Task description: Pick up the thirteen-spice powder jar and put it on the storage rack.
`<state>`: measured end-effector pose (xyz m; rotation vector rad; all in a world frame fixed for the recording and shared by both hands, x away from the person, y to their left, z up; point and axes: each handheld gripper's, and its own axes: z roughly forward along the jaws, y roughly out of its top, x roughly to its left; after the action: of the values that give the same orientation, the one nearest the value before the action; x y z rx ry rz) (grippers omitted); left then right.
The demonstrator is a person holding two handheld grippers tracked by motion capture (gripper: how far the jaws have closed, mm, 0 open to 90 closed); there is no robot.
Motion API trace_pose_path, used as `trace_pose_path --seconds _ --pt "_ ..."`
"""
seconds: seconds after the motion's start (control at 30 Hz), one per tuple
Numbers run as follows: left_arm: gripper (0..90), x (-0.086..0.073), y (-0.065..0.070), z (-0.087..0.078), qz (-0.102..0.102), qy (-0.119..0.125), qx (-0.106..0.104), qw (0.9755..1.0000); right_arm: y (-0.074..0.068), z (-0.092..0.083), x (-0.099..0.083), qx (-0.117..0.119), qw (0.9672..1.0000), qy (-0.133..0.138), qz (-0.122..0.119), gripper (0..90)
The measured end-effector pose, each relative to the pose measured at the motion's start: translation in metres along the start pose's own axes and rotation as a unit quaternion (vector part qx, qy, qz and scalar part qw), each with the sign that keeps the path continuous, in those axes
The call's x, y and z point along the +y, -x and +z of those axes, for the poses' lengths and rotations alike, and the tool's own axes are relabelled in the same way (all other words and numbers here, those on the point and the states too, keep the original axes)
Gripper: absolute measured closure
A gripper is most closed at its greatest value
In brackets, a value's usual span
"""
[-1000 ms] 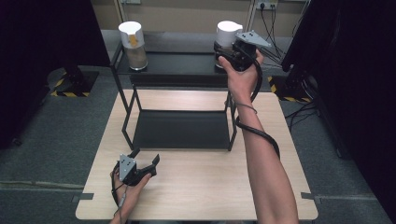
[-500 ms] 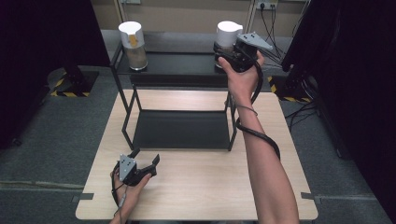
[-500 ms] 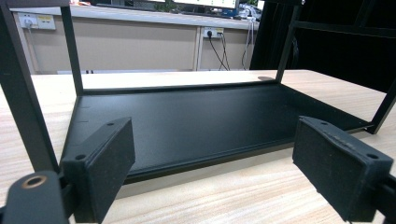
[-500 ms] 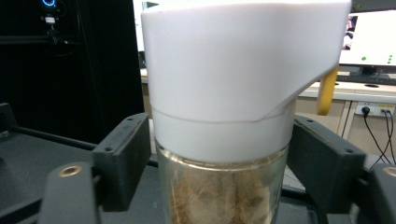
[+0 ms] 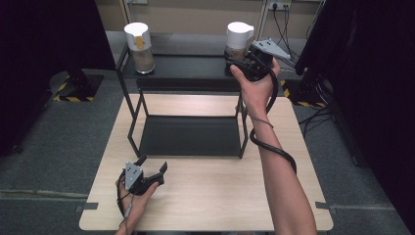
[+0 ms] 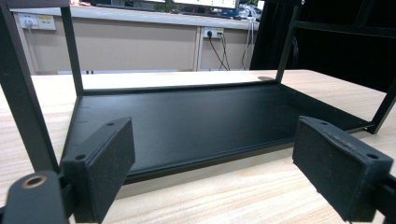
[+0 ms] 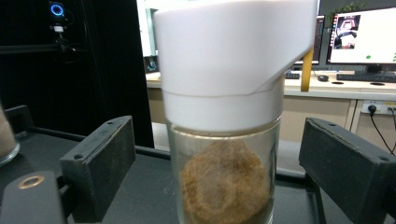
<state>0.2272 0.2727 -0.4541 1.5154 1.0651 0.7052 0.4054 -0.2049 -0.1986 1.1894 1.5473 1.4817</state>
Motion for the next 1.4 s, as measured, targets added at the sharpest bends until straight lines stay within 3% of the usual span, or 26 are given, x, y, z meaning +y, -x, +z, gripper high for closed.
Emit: trace_pose_path --seconds 0.4,1.4 --pt "12.4 0.0 0.0 0.0 0.001 0.001 0.001 1.0 -0.003 -0.016 -0.007 0.018 0.9996 0.014 -0.015 10.4" --pt "12.4 -0.001 0.001 0.0 0.0 0.002 0.002 1.0 -0.002 -0.042 -0.029 0.047 0.9984 0.024 -0.02 10.2"
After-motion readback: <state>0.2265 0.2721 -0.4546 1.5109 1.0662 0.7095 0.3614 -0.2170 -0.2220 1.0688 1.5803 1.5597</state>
